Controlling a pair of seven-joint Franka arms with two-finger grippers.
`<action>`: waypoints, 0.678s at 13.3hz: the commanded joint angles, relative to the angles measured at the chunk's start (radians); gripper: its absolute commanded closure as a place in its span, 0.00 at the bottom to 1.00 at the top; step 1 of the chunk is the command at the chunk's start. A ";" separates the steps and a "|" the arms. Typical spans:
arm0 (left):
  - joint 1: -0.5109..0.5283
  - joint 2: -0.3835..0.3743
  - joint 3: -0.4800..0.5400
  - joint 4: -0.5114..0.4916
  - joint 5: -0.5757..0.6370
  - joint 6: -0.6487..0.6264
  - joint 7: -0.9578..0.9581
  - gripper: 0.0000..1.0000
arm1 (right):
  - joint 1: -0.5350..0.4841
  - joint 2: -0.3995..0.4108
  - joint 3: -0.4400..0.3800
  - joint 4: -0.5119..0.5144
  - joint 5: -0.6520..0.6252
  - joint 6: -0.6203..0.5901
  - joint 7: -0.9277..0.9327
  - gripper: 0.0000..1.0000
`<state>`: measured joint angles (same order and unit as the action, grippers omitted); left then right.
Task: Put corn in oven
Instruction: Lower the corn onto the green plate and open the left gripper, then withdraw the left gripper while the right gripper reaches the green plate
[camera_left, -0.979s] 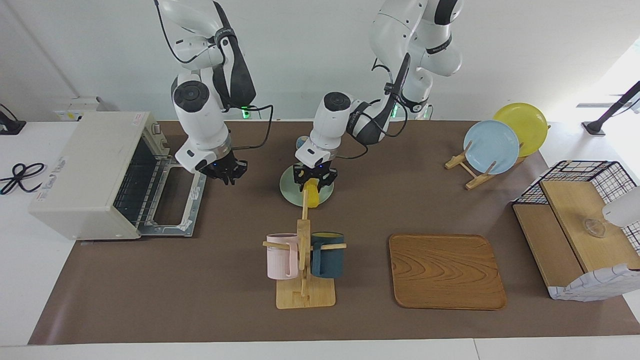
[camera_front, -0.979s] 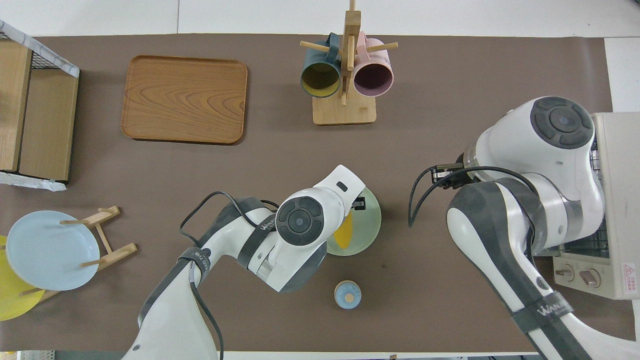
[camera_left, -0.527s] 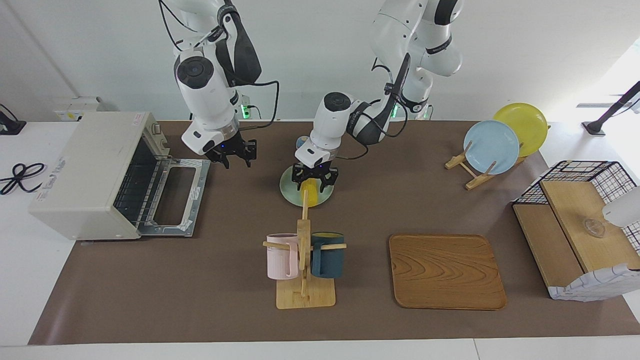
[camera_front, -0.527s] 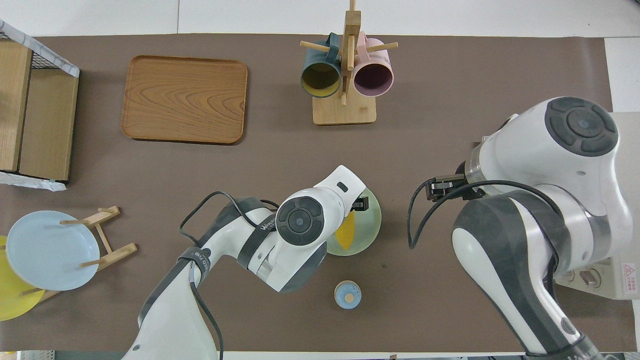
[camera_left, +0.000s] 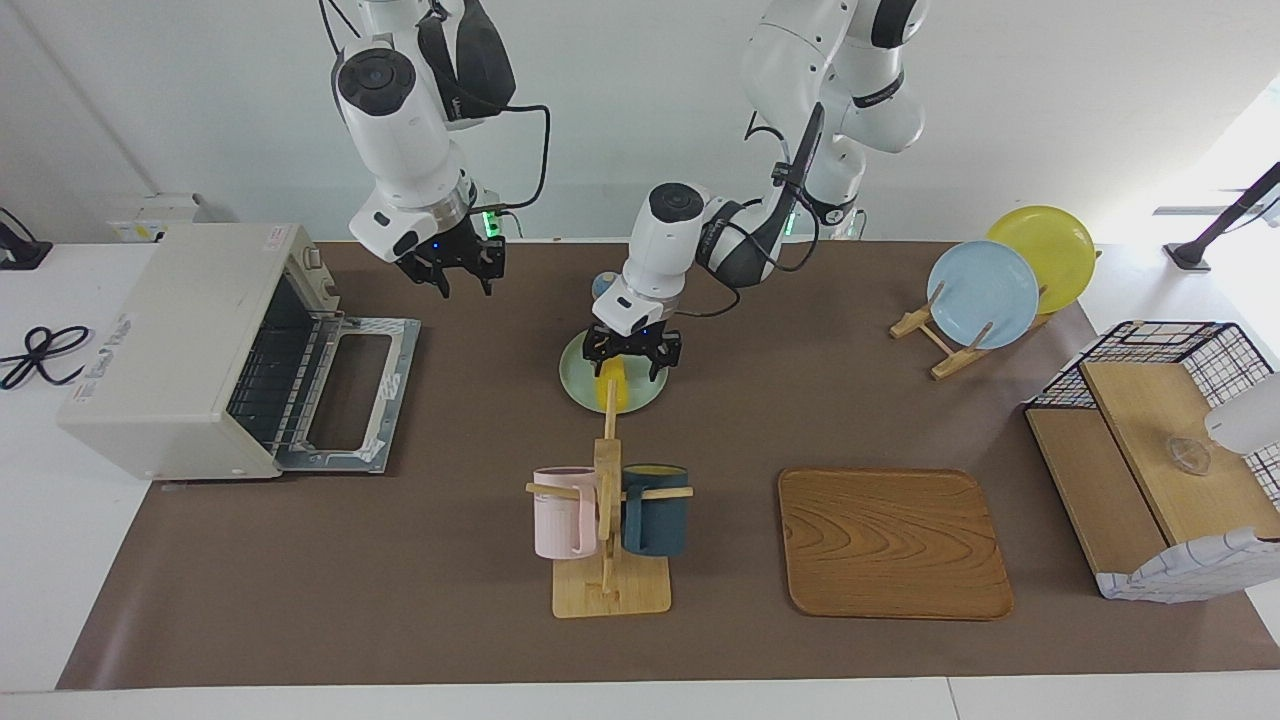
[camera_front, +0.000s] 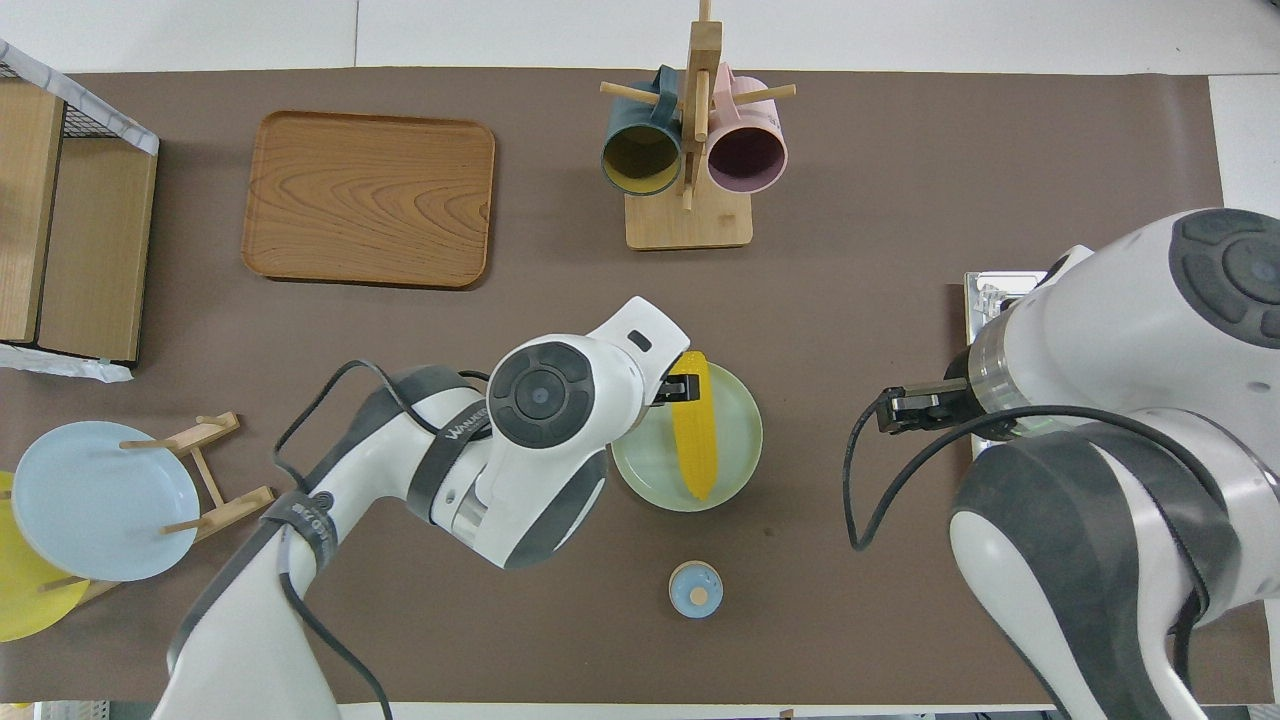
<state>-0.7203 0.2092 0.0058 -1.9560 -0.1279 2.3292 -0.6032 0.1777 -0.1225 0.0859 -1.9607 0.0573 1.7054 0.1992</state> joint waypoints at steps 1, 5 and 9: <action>0.074 -0.103 -0.004 -0.011 -0.010 -0.123 0.060 0.00 | 0.002 -0.003 0.006 -0.006 0.021 0.005 -0.023 0.24; 0.204 -0.160 -0.001 0.072 -0.012 -0.285 0.123 0.00 | 0.090 -0.002 0.008 -0.009 0.022 0.049 0.078 0.15; 0.359 -0.169 0.005 0.202 -0.012 -0.450 0.247 0.00 | 0.262 0.098 0.008 0.022 0.019 0.180 0.294 0.29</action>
<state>-0.4246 0.0388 0.0134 -1.8207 -0.1279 1.9649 -0.4182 0.3824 -0.0886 0.0942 -1.9630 0.0609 1.8262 0.4166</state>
